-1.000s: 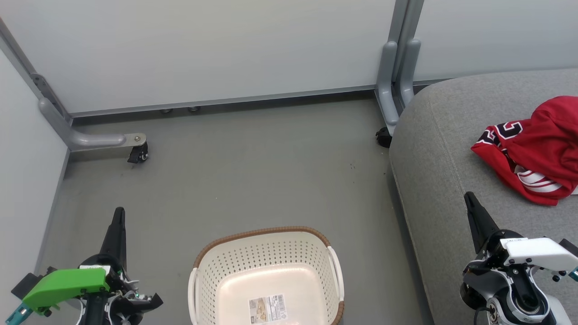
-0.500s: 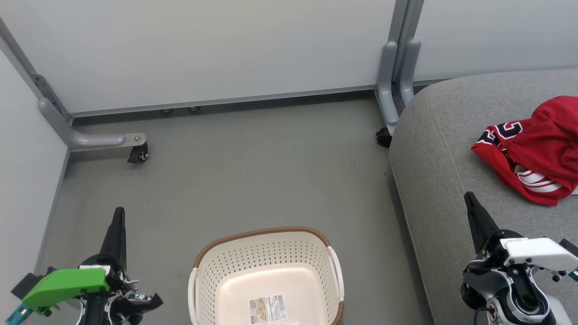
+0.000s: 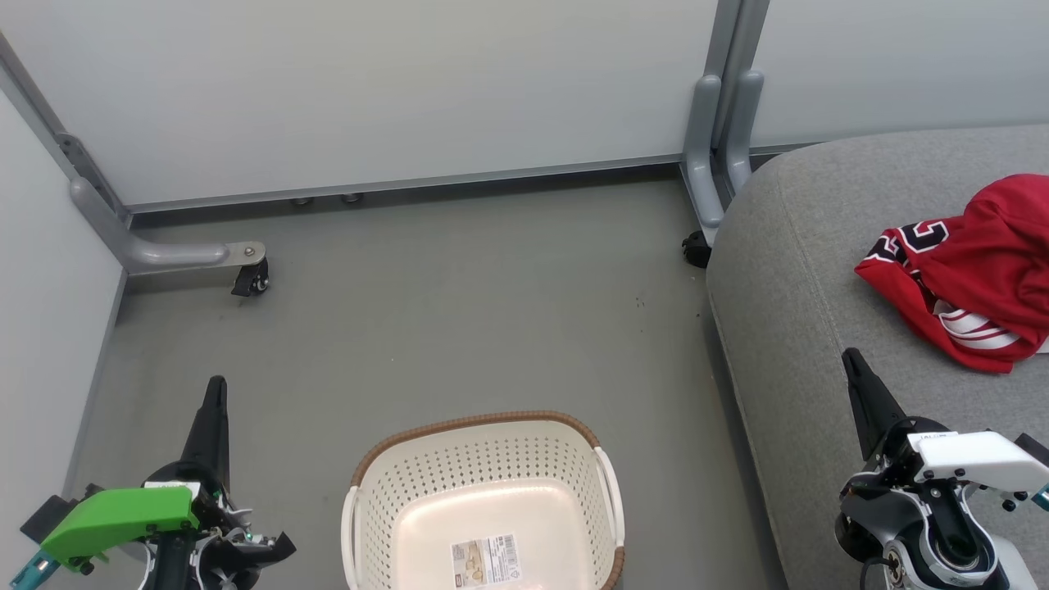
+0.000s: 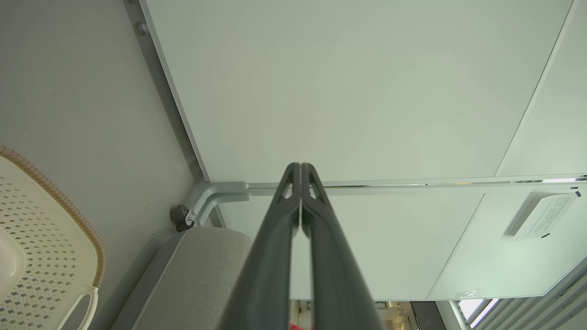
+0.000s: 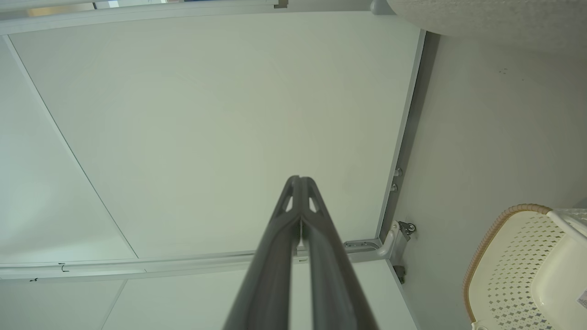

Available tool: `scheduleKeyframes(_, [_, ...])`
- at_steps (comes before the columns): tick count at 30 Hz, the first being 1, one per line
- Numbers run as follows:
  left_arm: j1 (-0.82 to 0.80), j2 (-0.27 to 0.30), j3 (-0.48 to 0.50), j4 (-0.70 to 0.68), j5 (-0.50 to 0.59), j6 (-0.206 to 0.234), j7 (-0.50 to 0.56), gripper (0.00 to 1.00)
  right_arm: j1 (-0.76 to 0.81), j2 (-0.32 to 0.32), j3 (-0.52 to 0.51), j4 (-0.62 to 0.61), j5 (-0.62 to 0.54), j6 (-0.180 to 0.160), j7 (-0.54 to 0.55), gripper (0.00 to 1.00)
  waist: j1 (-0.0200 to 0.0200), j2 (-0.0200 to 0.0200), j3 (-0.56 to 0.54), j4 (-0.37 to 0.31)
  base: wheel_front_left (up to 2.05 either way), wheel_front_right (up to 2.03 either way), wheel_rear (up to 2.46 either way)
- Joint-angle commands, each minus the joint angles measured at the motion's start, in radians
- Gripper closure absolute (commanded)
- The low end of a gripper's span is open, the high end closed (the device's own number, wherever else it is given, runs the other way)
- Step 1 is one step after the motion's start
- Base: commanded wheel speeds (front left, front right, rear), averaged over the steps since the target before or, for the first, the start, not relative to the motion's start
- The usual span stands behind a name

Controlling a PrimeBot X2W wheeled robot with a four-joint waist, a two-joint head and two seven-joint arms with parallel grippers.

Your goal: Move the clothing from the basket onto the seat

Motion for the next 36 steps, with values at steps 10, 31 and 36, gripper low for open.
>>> scheduleKeyframes(10, [-0.012,0.002,0.002,0.001,0.007,-0.006,0.004,1.00,-0.007,-0.001,-0.002,0.002,-0.006,0.000,0.004,1.00,0.0000,-0.0001,0.000,0.000,0.00,0.00,0.00])
scheduleKeyframes(31, [-0.012,0.002,0.002,0.001,0.007,-0.006,0.004,1.00,-0.007,-0.001,-0.002,0.002,-0.006,0.000,0.004,1.00,0.0000,-0.0001,0.000,0.000,0.00,0.00,0.00])
scheduleKeyframes(36, [-0.012,0.002,0.002,0.001,0.007,-0.006,0.004,1.00,-0.007,-0.001,-0.002,0.002,-0.006,0.000,0.004,1.00,0.0000,-0.0001,0.000,0.000,0.00,0.00,0.00])
